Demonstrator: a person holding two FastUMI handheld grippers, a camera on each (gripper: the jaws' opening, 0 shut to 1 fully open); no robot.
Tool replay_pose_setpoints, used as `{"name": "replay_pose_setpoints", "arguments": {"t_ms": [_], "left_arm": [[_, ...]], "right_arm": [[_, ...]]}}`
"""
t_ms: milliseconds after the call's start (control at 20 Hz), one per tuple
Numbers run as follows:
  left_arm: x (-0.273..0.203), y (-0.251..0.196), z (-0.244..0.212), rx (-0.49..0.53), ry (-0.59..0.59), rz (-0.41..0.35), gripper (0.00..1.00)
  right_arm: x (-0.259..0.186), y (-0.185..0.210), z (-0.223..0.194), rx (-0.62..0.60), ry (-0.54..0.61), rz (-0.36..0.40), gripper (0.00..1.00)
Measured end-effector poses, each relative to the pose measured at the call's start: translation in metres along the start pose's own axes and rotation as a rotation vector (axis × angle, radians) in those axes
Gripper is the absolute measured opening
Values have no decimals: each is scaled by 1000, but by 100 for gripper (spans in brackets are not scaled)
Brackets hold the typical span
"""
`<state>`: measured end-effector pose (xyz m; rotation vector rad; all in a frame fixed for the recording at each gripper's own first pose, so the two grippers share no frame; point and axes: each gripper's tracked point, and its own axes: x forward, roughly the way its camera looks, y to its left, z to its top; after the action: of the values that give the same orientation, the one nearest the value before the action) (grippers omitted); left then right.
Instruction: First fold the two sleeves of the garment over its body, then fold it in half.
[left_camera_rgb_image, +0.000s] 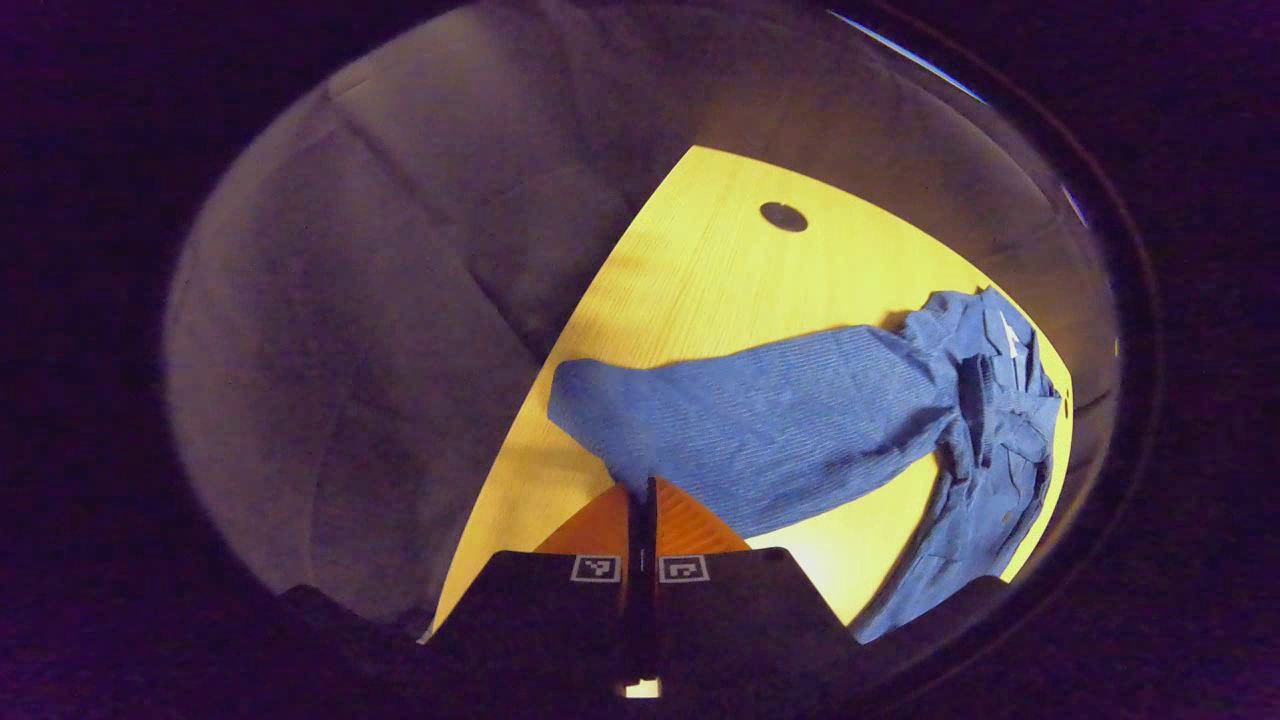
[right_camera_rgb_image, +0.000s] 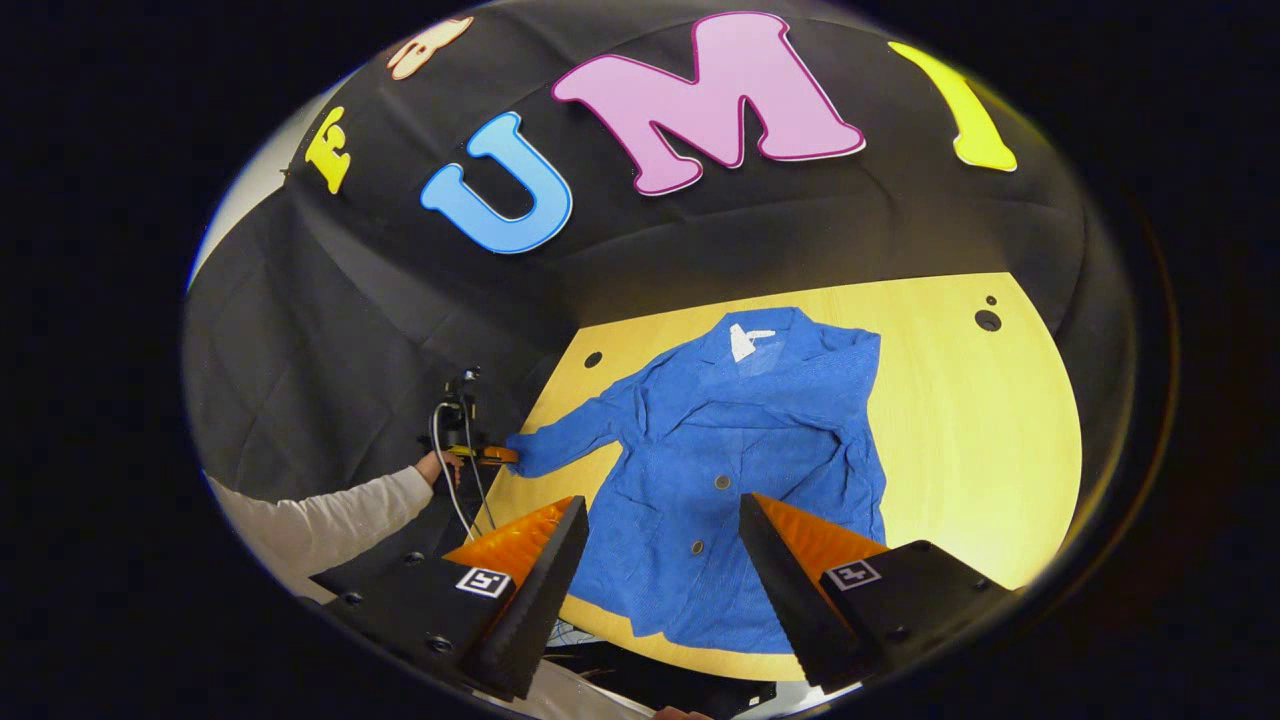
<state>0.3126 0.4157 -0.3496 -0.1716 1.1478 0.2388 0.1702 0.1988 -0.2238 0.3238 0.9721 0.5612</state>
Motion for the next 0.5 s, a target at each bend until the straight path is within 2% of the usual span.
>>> {"name": "replay_pose_setpoints", "arguments": {"t_ms": [100,200,350,500], "left_arm": [[-33,-20,28,102,-98,9,0],[-71,-58,53,165,-188,-26,0],[-130,-129,84,239,-300,-96,0],[-175,-217,98,371,-377,-162,0]], "right_arm": [[-2,-7,4,-4,-5,12,97],[-3,-11,8,3,-8,35,97],[-5,-25,15,9,-24,53,97],[-16,-41,22,28,-44,65,97]]}}
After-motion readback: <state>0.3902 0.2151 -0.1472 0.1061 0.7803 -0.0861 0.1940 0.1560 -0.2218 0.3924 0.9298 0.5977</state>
